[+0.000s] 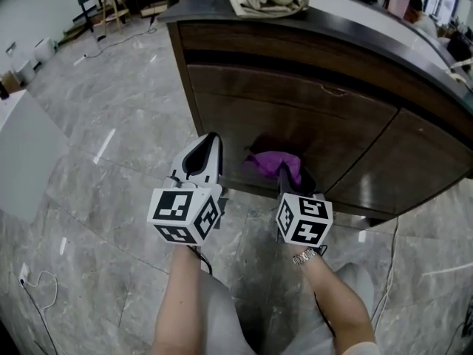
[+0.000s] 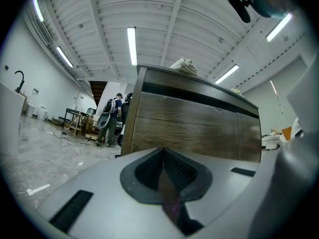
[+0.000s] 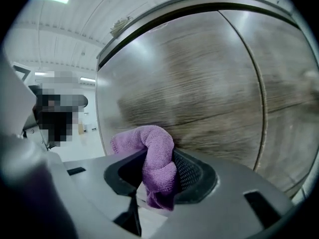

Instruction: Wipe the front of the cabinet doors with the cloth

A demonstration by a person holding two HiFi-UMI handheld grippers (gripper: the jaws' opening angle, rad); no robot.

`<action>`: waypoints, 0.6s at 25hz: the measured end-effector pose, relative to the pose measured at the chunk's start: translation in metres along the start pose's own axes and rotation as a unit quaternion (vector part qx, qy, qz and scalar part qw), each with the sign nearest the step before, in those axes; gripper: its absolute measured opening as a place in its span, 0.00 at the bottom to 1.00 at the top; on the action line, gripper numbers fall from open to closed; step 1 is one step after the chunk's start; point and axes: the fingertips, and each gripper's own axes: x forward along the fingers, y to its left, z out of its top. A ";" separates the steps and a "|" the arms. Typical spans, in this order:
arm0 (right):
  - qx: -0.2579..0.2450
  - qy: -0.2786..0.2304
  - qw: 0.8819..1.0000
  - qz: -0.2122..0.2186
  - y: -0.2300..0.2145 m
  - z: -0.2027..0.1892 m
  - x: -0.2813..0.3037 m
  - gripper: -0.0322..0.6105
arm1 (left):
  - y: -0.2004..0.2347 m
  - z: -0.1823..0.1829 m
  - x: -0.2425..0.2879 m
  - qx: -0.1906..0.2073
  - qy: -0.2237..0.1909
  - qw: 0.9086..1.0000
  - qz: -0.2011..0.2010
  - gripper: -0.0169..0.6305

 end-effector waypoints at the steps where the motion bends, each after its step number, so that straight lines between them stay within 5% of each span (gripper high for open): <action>1: -0.007 0.000 1.000 -0.004 -0.010 -0.001 -0.004 0.28 | -0.004 0.000 0.002 0.002 0.000 1.000 -0.003 0.04; 15: -0.016 0.011 0.995 -0.098 -0.135 -0.024 -0.054 0.29 | -0.038 -0.009 0.019 0.019 0.012 0.999 -0.028 0.04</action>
